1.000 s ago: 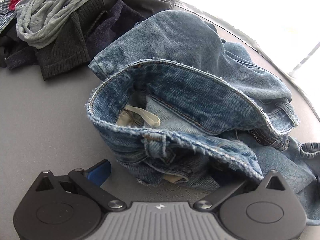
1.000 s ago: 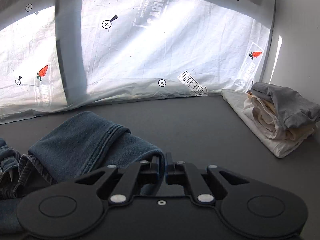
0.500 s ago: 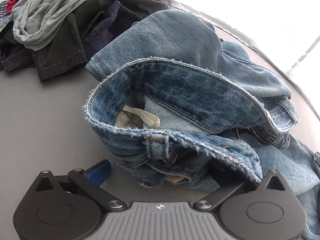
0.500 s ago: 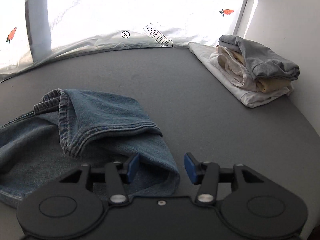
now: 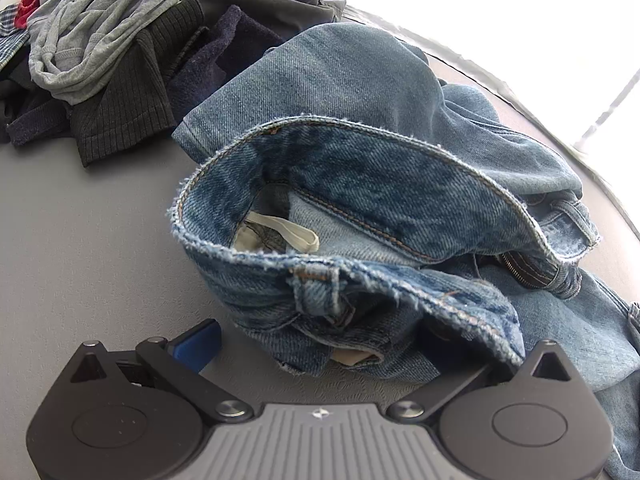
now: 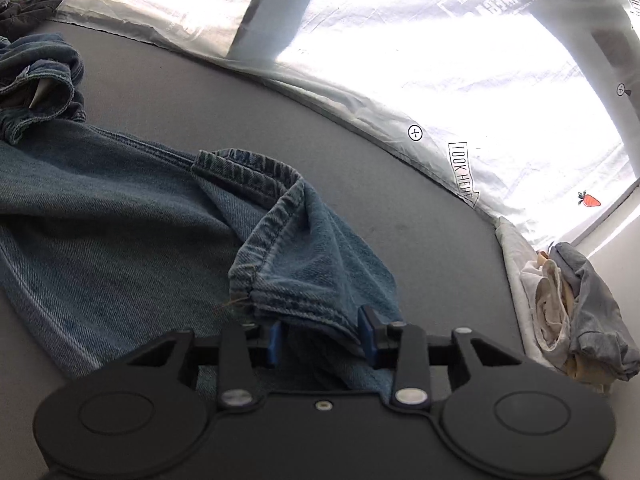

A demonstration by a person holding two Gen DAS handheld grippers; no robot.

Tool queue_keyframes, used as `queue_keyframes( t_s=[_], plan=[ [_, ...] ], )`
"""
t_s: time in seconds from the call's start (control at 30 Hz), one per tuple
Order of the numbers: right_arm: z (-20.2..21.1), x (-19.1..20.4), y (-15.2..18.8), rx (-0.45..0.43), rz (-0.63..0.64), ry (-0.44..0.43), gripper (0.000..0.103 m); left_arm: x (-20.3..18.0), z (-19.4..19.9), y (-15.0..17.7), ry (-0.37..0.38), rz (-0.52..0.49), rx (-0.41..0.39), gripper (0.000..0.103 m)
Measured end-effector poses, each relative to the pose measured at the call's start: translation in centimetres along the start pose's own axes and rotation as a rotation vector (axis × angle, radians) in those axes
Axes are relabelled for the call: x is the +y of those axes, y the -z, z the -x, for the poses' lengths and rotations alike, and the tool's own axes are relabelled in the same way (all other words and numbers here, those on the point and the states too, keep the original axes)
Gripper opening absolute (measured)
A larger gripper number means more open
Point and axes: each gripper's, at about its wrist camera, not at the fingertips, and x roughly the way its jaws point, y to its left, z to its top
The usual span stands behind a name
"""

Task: Fold clothes
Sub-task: 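Pull the jeans leg out of the heap with the right gripper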

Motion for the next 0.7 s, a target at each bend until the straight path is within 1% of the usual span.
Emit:
queue_keyframes(
  t_s=[0.03, 0.07, 0.1, 0.13, 0.2, 0.3, 0.37, 0.4, 0.47, 0.5, 0.53, 0.6, 0.7],
  plan=[
    [-0.1, -0.7, -0.1, -0.007, -0.032, -0.021, 0.019, -0.2, 0.1, 0.1, 0.000, 0.000, 0.000, 0.103],
    [0.1, -2.3, -0.2, -0.029, -0.126, -0.041, 0.017, -0.3, 0.2, 0.2, -0.001, 0.000, 0.000, 0.103],
    [0.1, -4.1, -0.1, -0.050, -0.221, -0.042, 0.010, -0.5, 0.3, 0.3, -0.001, 0.000, 0.000, 0.103],
    [0.1, -5.8, 0.1, -0.065, -0.301, -0.019, 0.008, -0.7, 0.4, 0.3, -0.002, 0.000, 0.000, 0.103],
    [0.1, -10.5, 0.0, -0.096, -0.485, 0.067, 0.008, -1.1, 0.7, 0.6, -0.002, 0.000, 0.000, 0.103],
    [0.0, -16.6, 1.4, -0.100, -0.715, 0.243, 0.007, -1.6, 0.9, 0.8, -0.002, 0.000, 0.001, 0.103],
    [-0.2, -19.6, 3.2, -0.065, -0.806, 0.343, 0.007, -2.0, 1.2, 1.1, -0.003, 0.000, 0.000, 0.103],
    [-0.3, -20.4, 4.0, -0.037, -0.826, 0.378, 0.008, -2.2, 1.4, 1.2, -0.003, 0.000, -0.001, 0.103],
    [-0.3, -21.5, 6.5, 0.065, -0.867, 0.445, 0.017, -2.6, 1.6, 1.4, -0.005, 0.001, -0.004, 0.103],
    [-0.2, -21.8, 7.7, 0.113, -0.885, 0.468, 0.026, -2.8, 1.6, 1.4, -0.006, 0.001, -0.006, 0.103],
    [0.0, -21.6, 8.6, 0.132, -0.900, 0.474, 0.036, -3.1, 1.8, 1.6, -0.008, 0.001, -0.006, 0.103],
    [0.4, -20.4, 10.2, 0.159, -0.907, 0.465, 0.045, -3.5, 1.9, 1.7, -0.011, 0.002, -0.006, 0.103],
    [0.9, -18.2, 11.4, 0.181, -0.894, 0.410, 0.050, -4.1, 2.1, 1.7, -0.013, 0.002, -0.003, 0.103]
  ],
)
